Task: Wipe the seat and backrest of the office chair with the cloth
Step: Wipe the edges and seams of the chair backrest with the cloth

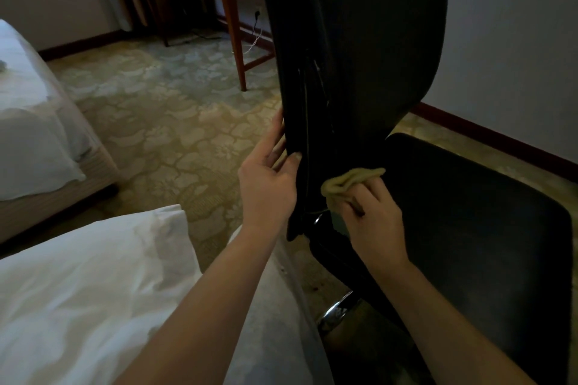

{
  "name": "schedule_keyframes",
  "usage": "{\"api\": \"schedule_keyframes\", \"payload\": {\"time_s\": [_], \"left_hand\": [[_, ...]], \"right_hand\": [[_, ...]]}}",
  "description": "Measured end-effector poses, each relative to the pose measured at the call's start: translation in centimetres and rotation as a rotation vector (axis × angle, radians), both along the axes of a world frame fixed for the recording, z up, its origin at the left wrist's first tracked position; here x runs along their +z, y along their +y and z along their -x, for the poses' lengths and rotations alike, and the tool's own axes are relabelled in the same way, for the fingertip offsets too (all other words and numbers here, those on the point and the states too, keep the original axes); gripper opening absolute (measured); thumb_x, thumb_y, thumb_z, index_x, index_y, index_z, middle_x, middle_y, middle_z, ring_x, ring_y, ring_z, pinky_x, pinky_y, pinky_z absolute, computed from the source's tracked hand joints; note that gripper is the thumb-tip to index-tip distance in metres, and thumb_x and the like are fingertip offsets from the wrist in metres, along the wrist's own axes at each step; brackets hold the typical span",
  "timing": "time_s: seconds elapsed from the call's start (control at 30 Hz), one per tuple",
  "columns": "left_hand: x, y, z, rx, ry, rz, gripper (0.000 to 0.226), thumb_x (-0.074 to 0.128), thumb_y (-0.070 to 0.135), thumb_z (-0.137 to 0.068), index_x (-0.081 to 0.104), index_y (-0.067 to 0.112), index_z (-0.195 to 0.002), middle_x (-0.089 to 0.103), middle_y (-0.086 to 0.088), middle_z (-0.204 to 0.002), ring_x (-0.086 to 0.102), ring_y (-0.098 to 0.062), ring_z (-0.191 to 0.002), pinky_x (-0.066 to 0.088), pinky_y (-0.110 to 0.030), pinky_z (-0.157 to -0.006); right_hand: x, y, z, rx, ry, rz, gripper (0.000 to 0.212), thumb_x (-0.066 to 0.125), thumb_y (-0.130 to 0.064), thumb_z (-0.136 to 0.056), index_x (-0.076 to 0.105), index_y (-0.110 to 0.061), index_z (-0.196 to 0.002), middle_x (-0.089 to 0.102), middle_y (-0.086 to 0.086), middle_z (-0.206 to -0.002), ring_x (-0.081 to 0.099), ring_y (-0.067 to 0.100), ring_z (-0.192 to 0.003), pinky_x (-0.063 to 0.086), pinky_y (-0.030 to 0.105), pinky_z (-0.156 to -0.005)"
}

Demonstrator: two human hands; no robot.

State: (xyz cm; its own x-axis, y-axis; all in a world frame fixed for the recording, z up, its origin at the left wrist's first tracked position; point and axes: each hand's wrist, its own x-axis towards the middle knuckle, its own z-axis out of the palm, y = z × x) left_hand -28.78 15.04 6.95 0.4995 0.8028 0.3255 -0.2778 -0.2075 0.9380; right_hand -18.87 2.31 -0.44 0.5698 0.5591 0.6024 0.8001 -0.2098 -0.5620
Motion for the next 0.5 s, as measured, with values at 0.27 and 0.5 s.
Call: {"api": "schedule_keyframes", "payload": {"time_s": [0.27, 0.5], "left_hand": [[-0.1, 0.2, 0.0, -0.009, -0.01, -0.013, 0.067, 0.058, -0.015, -0.093, 0.048, 0.024, -0.147, 0.061, 0.011, -0.138, 0.059, -0.004, -0.127, 0.05, -0.021, -0.101], [-0.2, 0.2, 0.0, -0.005, 0.001, -0.007, 0.069, 0.058, -0.014, -0.094, 0.047, 0.032, -0.144, 0.062, 0.022, -0.129, 0.058, -0.002, -0.127, 0.051, -0.022, -0.1]], "right_hand": [[-0.1, -1.0, 0.0, 0.042, 0.039, -0.008, 0.015, 0.071, -0.003, -0.087, 0.074, -0.006, -0.101, 0.063, 0.006, -0.105, 0.063, 0.014, -0.094, 0.054, 0.021, -0.09], [2.8, 0.6, -0.5, 0.004, -0.117, -0.086, 0.02, 0.073, 0.0, -0.088, 0.073, -0.001, -0.107, 0.064, 0.014, -0.107, 0.064, 0.02, -0.097, 0.056, 0.03, -0.087]]}}
